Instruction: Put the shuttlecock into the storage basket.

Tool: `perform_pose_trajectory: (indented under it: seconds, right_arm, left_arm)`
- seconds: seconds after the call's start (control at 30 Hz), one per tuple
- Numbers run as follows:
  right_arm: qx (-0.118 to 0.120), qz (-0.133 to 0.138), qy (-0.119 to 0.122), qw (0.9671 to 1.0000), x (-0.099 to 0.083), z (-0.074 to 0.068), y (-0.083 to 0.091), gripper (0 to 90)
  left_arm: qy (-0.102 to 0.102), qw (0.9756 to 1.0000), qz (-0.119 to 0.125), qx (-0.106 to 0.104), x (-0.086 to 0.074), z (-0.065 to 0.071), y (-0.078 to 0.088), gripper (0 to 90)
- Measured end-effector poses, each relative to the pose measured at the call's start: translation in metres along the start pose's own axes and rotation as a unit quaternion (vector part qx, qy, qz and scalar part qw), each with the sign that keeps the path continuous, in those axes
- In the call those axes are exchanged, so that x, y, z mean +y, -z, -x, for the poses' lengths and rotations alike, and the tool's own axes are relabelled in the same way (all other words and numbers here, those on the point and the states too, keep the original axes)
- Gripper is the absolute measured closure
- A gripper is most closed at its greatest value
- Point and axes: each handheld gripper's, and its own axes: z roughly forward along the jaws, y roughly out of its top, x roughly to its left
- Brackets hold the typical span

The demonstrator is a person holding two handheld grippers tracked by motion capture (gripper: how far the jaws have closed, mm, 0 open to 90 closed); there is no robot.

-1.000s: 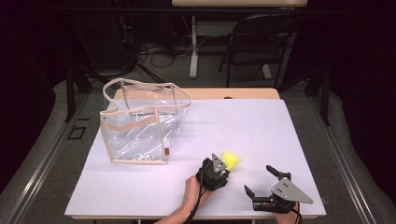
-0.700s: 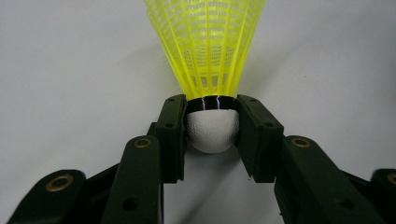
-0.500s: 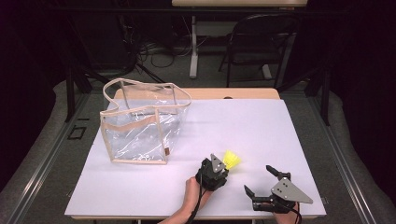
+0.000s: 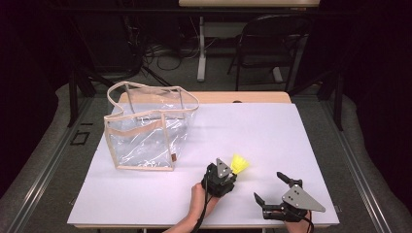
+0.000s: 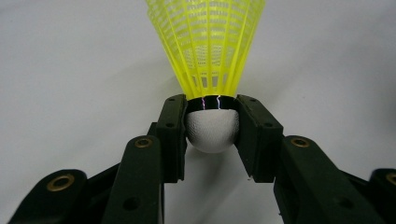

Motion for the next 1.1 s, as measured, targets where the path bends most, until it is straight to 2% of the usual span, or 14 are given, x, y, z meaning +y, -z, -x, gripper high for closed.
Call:
perform_pose_trajectory:
  seconds: [0.33, 1.1]
  right_arm:
    - [0.001, 0.001, -0.001, 1.0000, 0.000, 0.000, 0.000, 1.2]
    - [0.001, -0.002, -0.003, 1.0000, -0.001, 0.000, -0.001, 1.3]
  left_arm:
    - [-0.004, 0.9999, 0.008, -0.006, 0.002, -0.003, 0.005, 64.3]
    - [-0.016, 0.9997, 0.019, -0.006, 0.000, -0.025, 0.025, 64.3]
